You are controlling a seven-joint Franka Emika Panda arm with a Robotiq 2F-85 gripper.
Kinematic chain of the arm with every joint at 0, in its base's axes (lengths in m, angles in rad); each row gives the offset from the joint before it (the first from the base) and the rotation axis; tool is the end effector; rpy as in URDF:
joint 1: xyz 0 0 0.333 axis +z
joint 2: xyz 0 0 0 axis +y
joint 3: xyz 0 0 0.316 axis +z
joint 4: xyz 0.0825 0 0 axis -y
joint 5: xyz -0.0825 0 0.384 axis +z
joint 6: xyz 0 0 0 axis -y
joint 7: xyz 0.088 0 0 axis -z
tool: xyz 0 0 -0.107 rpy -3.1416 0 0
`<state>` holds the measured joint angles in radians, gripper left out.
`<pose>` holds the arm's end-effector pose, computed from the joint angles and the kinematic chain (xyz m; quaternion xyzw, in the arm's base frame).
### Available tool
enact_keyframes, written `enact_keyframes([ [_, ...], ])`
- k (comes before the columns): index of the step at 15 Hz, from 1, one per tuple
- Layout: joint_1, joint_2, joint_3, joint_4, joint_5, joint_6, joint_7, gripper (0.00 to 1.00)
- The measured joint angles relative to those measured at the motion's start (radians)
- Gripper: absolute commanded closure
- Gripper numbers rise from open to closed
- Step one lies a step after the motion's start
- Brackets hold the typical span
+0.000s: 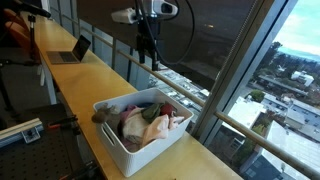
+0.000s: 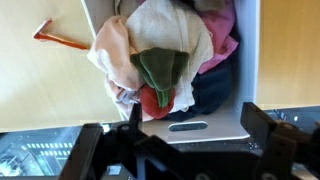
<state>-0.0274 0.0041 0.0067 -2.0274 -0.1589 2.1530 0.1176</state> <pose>0.5647 -0.0182 0.4568 0.9954 -0.0293 0.0638 0.0658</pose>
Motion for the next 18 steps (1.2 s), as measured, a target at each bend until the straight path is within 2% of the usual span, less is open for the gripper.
enact_keyframes([
  [7, -0.01, 0.272, -0.039, 0.075, -0.003, 0.169, -0.013, 0.0],
  [12, -0.01, 0.351, -0.065, 0.089, -0.033, 0.272, -0.014, 0.0],
  [18, -0.006, 0.41, -0.098, 0.121, -0.085, 0.329, -0.014, 0.0],
])
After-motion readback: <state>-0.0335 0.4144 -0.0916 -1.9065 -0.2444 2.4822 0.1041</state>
